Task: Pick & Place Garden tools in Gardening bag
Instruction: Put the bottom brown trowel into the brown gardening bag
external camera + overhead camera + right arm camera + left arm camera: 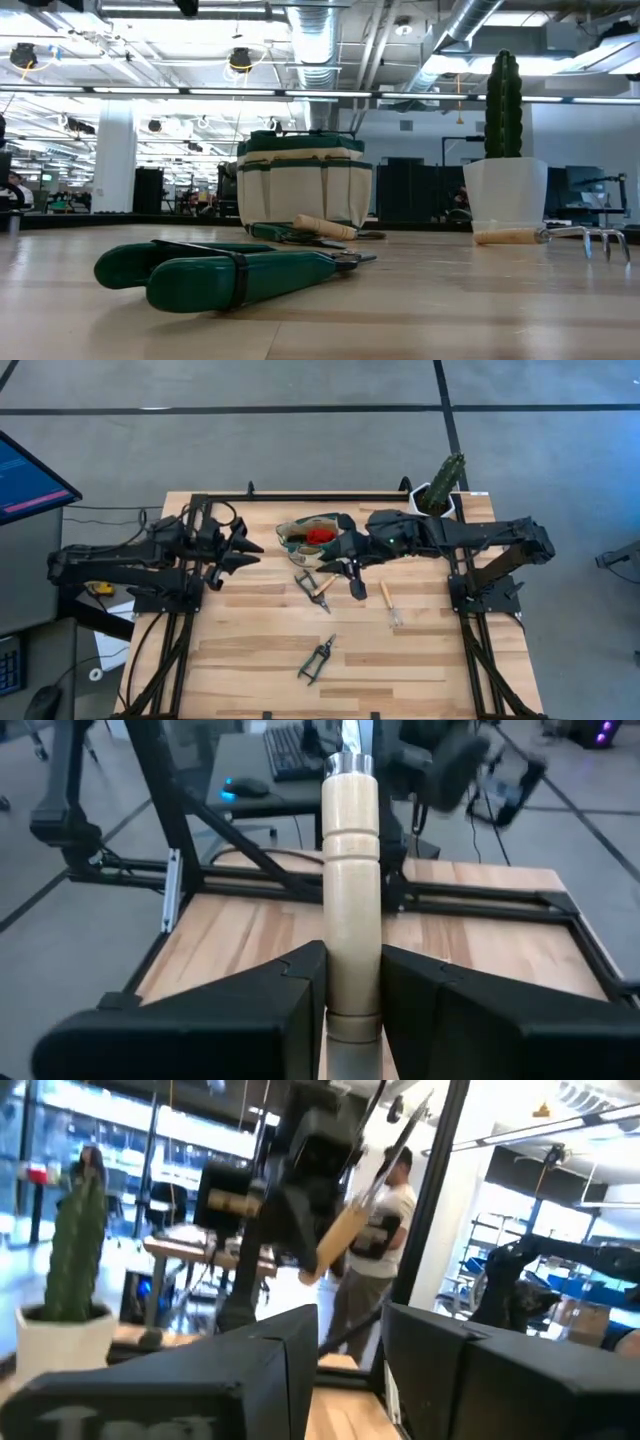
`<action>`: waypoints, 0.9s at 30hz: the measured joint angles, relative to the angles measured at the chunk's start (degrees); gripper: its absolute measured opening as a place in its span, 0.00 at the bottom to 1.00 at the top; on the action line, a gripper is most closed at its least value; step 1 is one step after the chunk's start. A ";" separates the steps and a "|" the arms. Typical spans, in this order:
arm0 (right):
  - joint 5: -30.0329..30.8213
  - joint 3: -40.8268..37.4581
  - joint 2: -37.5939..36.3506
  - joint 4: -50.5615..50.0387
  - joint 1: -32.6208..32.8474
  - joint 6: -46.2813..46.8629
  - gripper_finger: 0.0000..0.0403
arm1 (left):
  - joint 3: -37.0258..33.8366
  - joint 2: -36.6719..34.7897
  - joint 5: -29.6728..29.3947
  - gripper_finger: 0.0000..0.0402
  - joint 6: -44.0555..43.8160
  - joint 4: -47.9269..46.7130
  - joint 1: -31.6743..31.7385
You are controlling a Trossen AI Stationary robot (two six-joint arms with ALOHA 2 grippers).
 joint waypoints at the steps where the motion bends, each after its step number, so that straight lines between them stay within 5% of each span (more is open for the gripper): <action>1: -0.03 0.00 0.00 0.57 0.00 -0.01 0.14 | -0.30 0.06 0.00 0.26 -0.98 -0.08 0.00; 18: -2.92 0.00 -0.16 0.76 0.02 -0.64 0.14 | -0.79 6.02 0.04 0.26 -2.56 5.99 0.00; 27: -2.92 -5.12 -8.33 3.80 -0.60 -1.36 0.14 | -0.75 5.84 0.05 0.26 -1.00 10.21 0.00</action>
